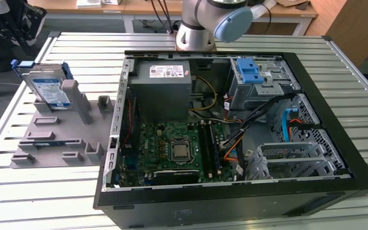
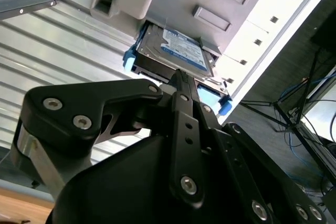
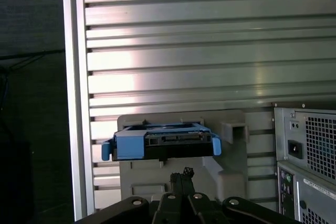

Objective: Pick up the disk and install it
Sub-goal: 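Reach for the disk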

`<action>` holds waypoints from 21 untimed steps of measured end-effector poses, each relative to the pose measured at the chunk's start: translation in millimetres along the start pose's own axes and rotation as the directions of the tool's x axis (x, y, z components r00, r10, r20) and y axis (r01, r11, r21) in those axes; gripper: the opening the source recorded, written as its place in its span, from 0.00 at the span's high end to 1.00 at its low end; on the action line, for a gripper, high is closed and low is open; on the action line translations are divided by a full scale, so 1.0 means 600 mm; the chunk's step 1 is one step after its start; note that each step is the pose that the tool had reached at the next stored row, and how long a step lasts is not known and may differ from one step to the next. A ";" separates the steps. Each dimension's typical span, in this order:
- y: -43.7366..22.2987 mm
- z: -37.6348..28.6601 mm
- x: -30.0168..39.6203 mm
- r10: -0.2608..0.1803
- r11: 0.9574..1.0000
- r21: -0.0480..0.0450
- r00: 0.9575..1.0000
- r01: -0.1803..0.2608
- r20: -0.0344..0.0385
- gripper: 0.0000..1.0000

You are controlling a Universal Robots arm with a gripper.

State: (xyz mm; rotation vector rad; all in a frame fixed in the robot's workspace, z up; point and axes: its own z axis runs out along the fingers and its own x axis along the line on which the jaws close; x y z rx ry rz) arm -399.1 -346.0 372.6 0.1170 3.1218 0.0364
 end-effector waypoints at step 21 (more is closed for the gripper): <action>0.002 0.001 0.035 0.000 1.000 0.000 1.000 0.000 0.000 0.89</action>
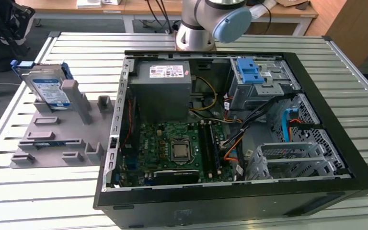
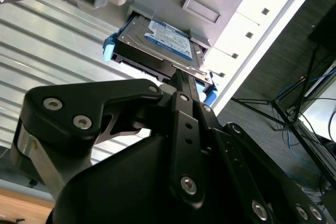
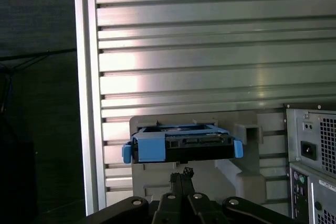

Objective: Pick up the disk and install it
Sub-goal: 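Reach for the disk, then pick up the disk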

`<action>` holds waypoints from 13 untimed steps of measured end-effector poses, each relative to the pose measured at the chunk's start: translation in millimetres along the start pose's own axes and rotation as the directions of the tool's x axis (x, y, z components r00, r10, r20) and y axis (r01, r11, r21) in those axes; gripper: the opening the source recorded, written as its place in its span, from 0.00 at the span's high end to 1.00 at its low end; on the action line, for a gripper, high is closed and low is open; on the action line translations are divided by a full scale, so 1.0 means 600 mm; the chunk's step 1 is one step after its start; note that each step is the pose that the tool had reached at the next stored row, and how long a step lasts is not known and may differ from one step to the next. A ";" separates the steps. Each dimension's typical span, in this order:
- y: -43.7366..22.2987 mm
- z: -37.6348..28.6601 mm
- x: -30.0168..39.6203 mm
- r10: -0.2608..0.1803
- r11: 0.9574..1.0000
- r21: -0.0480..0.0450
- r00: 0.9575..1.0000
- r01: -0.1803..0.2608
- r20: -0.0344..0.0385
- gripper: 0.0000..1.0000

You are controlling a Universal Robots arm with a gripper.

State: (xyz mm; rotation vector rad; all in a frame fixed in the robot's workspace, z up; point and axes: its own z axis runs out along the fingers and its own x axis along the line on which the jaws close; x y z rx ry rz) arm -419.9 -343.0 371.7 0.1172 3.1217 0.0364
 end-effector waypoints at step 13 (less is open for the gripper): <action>-0.003 0.000 0.042 0.000 1.000 0.000 1.000 0.000 0.000 0.89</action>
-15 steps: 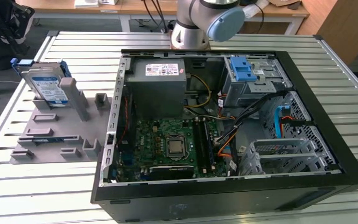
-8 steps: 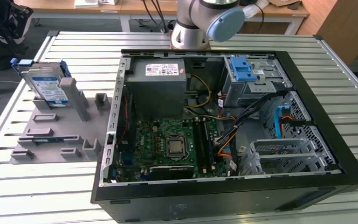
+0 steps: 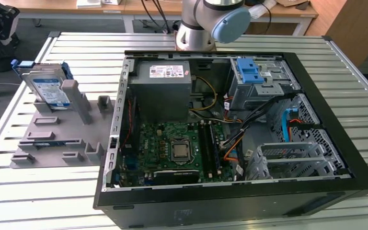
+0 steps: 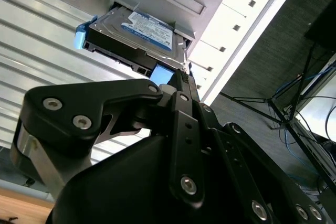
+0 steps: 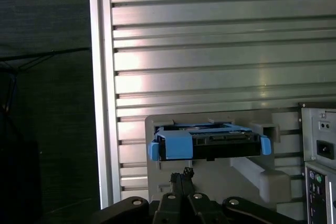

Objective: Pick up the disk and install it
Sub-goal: 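Pick up the disk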

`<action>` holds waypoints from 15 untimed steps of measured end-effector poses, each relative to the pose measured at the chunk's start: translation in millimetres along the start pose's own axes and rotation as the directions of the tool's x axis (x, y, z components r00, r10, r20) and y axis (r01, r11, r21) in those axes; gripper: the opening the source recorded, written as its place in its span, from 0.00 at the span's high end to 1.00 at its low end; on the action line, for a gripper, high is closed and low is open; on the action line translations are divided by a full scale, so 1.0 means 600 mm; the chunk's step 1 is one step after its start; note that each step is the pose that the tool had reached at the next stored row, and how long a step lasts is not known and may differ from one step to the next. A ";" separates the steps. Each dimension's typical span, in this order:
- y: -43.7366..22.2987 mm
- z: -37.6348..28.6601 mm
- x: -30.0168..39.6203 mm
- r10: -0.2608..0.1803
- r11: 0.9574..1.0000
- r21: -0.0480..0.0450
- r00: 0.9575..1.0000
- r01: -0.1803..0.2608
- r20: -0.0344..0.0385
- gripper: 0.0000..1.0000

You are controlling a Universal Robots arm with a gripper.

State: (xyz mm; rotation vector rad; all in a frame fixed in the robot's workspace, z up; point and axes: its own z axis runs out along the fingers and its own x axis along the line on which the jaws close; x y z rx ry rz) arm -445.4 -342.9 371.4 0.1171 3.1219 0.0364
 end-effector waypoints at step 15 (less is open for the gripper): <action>0.000 0.001 0.002 -0.027 1.000 -0.001 1.000 0.027 0.000 0.89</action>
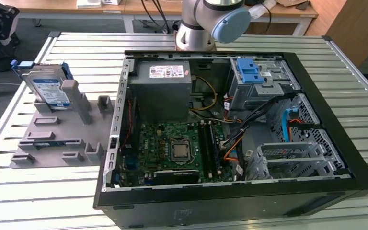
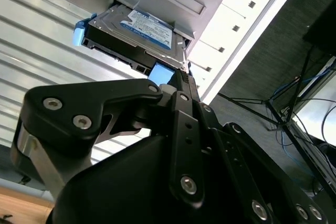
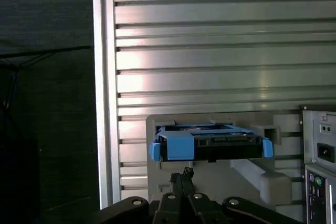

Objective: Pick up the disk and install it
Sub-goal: 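Pick up the disk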

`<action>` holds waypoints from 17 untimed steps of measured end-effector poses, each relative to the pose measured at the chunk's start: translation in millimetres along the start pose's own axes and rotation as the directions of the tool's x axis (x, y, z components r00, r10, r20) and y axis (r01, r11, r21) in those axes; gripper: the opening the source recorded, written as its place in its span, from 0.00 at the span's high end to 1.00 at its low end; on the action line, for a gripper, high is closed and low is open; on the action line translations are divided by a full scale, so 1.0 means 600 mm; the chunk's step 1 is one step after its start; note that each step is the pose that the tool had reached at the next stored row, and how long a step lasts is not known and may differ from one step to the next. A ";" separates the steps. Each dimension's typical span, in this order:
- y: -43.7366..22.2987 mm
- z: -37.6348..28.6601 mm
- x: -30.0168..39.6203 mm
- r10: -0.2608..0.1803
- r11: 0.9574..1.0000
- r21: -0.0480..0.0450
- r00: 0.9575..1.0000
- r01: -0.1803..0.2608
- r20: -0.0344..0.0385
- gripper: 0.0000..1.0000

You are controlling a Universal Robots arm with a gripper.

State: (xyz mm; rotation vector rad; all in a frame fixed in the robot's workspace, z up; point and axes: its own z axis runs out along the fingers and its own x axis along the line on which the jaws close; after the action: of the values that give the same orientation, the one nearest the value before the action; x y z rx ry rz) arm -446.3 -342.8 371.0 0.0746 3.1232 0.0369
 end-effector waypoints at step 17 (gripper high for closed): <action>0.001 0.001 -0.011 -0.160 0.987 -0.003 0.987 0.160 -0.004 0.89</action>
State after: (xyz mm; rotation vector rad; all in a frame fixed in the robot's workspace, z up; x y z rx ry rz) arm -439.6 -342.8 370.3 -0.1763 3.1214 0.0387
